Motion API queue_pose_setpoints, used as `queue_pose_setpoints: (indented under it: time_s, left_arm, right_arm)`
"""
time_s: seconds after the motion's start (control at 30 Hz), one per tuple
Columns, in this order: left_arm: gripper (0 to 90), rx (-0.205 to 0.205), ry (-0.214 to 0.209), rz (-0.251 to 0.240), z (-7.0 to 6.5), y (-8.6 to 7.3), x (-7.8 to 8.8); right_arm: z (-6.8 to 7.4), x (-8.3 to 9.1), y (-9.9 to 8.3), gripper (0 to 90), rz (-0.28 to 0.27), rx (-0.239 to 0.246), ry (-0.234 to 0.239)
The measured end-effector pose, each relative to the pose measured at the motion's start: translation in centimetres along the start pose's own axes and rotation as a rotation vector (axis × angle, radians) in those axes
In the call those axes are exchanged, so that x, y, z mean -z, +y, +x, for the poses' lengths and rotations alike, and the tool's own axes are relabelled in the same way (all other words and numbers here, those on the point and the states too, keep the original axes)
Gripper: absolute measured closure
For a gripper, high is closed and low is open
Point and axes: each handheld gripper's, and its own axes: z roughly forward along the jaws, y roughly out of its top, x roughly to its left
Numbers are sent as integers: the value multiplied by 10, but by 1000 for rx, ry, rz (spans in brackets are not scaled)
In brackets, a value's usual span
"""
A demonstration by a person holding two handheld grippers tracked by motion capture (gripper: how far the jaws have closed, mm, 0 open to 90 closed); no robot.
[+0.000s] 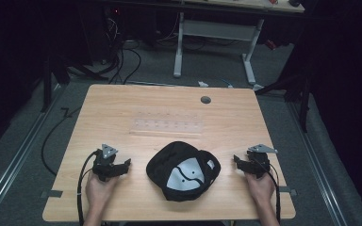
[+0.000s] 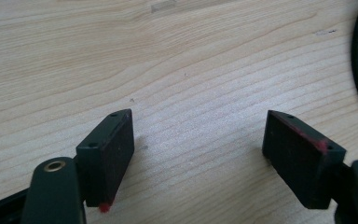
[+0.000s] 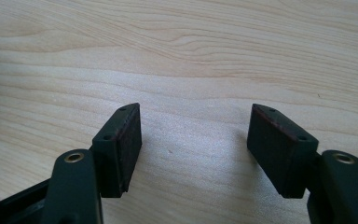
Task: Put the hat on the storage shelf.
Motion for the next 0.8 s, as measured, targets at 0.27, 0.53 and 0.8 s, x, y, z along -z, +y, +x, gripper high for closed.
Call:
queue_pose_setpoints:
  time_s: [0.27, 0.53, 0.8]
  left_arm:
    - [253, 5, 1, -3, 0, 0, 0]
    - [254, 5, 1, -3, 0, 0, 0]
    - [254, 5, 1, -3, 0, 0, 0]
  right_arm:
    - [0, 0, 0, 355, 0, 1, 1]
    - [0, 0, 0, 321, 6, 5, 11]
    - [-1, 2, -1, 370, 3, -4, 16]
